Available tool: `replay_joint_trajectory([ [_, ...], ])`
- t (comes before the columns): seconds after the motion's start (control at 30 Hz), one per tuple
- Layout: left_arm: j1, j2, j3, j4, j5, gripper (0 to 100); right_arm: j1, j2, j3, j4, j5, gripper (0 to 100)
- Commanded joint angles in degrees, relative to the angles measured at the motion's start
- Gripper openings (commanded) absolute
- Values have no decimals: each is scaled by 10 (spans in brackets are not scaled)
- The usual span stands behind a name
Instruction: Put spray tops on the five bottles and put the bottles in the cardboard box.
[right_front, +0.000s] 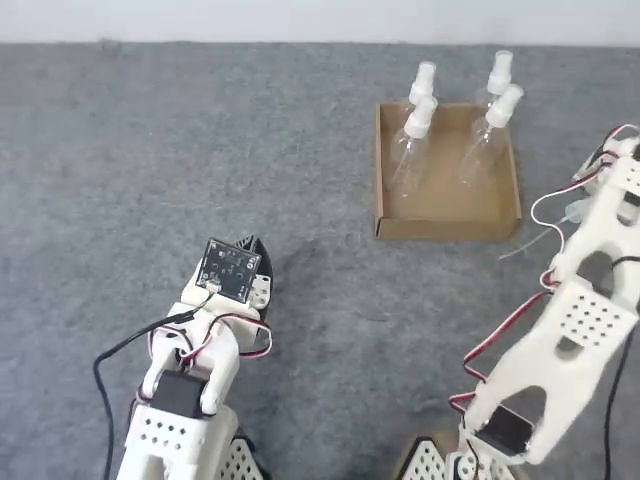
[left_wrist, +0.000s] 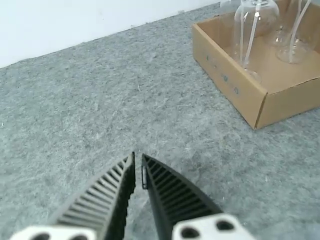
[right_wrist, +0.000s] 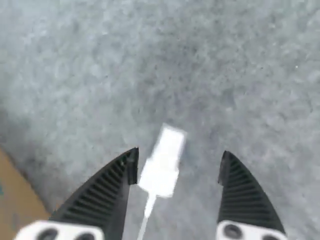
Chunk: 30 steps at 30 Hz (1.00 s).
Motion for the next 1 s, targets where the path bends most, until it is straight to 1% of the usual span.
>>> replay_joint_trajectory([
  [0.0, 0, -9, -4, -19, -4, 13, -15, 19, -75, -7, -18, 210],
  [0.17, 0, -9, -4, -19, -3, 13, -18, 62, -82, -7, -16, 199],
  [0.3, 0, -9, -4, -19, -3, 13, -6, 76, -84, 15, -10, 58],
  [0.37, 0, -9, -4, -19, -3, 13, 1, 76, -84, 23, 23, 19],
  [0.47, 0, -9, -4, -19, -3, 13, 9, 71, -100, 61, 67, 13],
  [0.57, 0, -9, -4, -19, -3, 13, 9, 60, -145, 142, 107, 13],
  [0.83, 0, -9, -4, -19, -2, 13, 0, 49, -339, 349, 178, 13],
  [0.9, 0, -9, -4, -15, -2, 13, 5, 44, -353, 353, 184, 13],
  [0.97, 0, -9, -10, 3, -4, 13, 15, 29, -337, 354, 186, 13],
])
